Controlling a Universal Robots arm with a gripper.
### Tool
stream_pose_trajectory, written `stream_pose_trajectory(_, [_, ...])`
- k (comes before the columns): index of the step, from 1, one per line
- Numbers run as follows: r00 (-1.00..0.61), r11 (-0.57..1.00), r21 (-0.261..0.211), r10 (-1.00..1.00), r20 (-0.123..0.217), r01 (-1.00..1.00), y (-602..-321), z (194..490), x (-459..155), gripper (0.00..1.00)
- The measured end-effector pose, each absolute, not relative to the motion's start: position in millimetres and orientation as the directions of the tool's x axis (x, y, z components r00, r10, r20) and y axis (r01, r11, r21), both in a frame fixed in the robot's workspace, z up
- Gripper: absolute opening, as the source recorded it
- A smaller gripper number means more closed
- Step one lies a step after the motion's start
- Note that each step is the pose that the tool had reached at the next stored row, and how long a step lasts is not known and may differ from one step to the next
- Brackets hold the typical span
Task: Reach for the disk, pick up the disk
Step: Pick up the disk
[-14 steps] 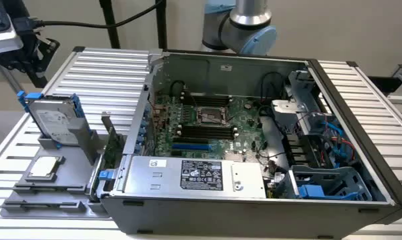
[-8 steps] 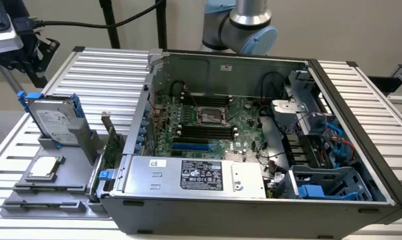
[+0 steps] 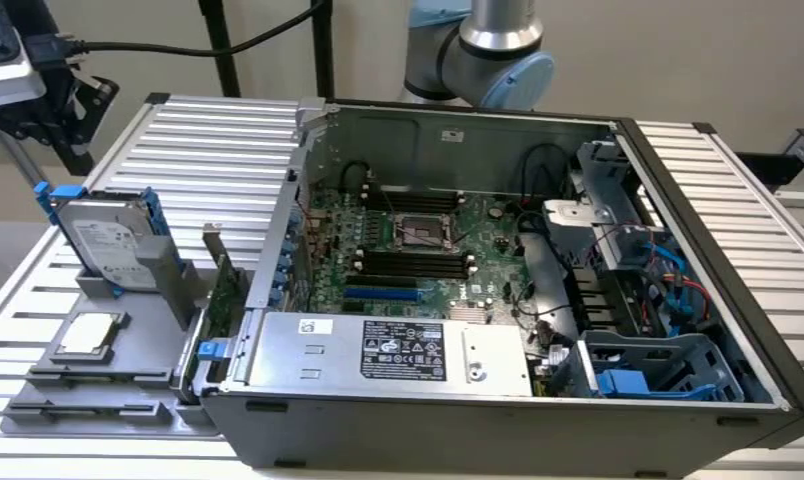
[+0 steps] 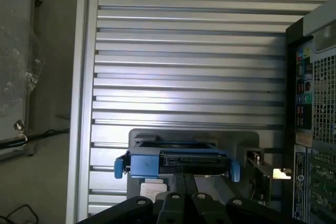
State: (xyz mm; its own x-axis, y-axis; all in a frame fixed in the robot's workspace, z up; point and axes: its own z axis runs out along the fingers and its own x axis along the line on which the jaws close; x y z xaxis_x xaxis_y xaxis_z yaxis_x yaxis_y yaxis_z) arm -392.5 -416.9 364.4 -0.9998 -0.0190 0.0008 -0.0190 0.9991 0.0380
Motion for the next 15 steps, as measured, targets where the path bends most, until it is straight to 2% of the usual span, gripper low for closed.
stream_pose_trajectory(15, [-1.0, 0.999, 0.031, -0.019, 0.001, -0.019, -410, 364, -424, 0.11])
